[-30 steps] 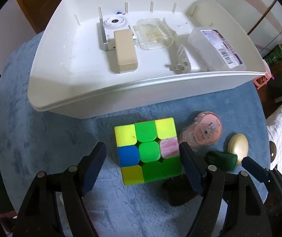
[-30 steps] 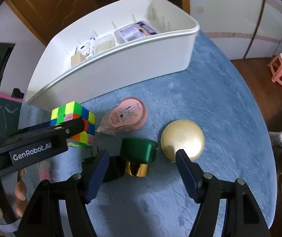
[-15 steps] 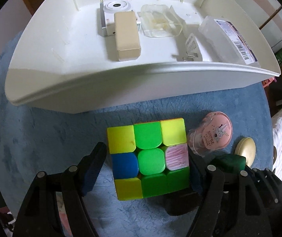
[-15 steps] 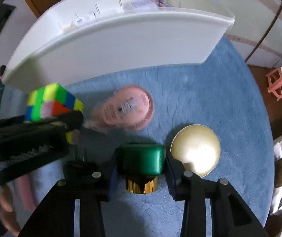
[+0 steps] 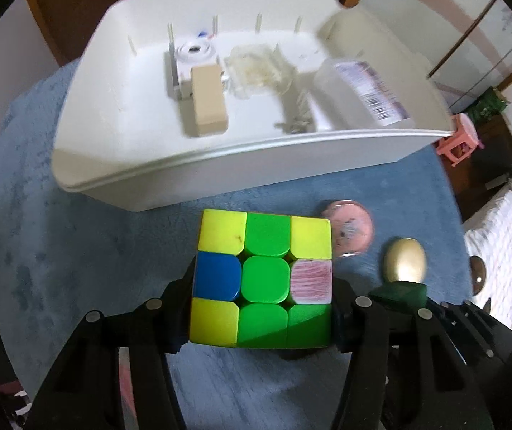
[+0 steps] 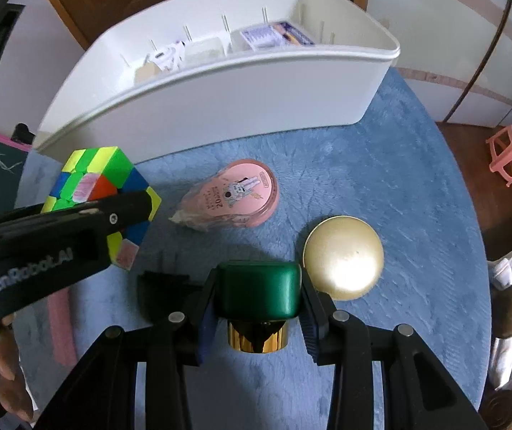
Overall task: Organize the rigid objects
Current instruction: 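Grasp the Rubik's cube with the left tool while the right tool grasps the green-gold cylinder, then carry cube and cylinder into the white tray and open both tools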
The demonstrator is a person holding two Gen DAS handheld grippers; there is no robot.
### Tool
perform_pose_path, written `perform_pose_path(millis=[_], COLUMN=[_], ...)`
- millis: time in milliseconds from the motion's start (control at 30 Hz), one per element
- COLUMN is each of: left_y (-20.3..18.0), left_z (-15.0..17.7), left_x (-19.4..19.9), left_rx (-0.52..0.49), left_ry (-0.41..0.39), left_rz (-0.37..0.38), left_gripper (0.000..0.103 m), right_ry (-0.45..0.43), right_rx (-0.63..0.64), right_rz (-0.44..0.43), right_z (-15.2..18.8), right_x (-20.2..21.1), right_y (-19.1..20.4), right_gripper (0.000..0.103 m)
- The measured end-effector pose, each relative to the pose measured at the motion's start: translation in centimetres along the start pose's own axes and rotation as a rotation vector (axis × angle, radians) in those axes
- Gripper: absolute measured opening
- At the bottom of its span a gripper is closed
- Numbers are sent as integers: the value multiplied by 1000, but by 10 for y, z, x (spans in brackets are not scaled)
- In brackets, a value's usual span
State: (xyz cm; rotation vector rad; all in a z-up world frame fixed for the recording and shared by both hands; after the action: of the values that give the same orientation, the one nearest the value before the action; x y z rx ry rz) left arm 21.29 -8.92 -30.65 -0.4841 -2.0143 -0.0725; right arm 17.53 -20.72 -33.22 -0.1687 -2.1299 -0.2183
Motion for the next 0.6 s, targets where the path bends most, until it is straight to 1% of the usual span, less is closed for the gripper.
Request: perform_pose_path(millis=[133,267,400,500,600], left_y=[-3,-11,-8,-11,-12], left_z=[-1,-13,-26,-39,-48], left_x=[27,53,83,100,117], left_rx=[-6,39,75,81,77], left_ry=[-50,-83,-143,-189,-231], left_rz=[19,50,76,90,87], left_gripper=[62,61,61,61,61], right_ry=[-32,-73,-112,-144,-180], right_rx=[-3,-9,-27,-25,-22], right_rz=[-12,-15,-23,-30,-39], right_z=[-6,-13,-23,-34,-45], right_x=[21,43,63,77,90], right_y=[-1,-10,-4,-1,3], right_gripper=[40,40,40,40,40])
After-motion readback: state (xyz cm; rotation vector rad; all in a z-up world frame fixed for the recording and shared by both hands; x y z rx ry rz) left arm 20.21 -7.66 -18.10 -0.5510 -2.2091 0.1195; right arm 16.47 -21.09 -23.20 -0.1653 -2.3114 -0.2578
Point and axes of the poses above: each gripper's, at about its wrist camera, not at the fingertips, and x roughly against the way its jaws point, y to its left, z to its underside, the point moved 5 cm from there along -x, roughly the way its jaws point, and after that the axes turned 11 degrees about -y, right-handed, at the moved point
